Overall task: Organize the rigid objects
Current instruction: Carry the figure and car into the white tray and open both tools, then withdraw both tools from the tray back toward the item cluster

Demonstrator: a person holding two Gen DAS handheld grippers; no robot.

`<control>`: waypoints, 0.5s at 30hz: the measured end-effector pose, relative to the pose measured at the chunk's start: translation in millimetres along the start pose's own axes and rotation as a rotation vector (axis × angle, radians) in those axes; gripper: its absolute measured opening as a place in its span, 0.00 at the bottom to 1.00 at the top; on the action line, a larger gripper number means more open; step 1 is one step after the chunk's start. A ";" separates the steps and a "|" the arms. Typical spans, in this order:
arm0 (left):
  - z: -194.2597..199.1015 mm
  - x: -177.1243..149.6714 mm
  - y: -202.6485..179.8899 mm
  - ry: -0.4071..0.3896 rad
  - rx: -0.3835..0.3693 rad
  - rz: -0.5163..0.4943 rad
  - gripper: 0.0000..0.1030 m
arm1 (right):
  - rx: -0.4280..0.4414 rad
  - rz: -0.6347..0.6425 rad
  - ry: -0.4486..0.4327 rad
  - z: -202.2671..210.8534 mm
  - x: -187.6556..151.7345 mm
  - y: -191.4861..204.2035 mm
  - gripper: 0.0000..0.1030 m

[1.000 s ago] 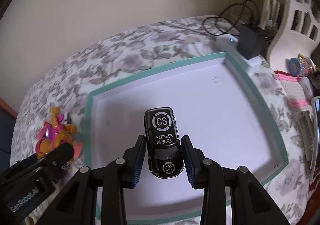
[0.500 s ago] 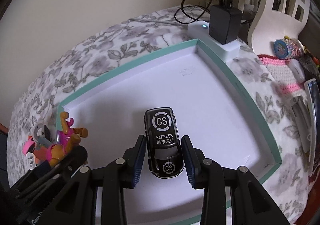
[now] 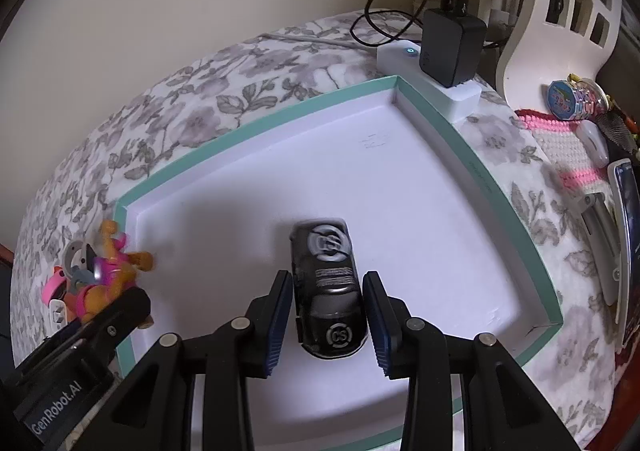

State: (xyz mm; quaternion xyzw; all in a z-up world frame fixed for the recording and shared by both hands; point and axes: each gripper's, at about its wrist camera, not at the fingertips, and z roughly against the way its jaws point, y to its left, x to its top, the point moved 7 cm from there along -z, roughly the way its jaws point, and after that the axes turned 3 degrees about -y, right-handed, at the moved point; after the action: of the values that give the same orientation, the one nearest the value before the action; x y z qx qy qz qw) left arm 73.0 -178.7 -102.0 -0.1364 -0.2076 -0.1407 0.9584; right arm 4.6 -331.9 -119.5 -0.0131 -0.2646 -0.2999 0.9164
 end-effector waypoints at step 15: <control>15.2 9.5 14.9 -0.053 0.072 0.018 0.84 | -0.027 0.067 -0.021 0.4 1.0 6.9 0.70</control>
State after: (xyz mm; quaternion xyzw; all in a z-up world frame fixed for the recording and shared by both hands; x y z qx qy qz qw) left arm 80.7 -162.1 -87.6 -0.1073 -0.2364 -0.1209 0.9581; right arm 8.9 -326.7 -117.7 -0.0373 -0.2694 -0.2723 0.9230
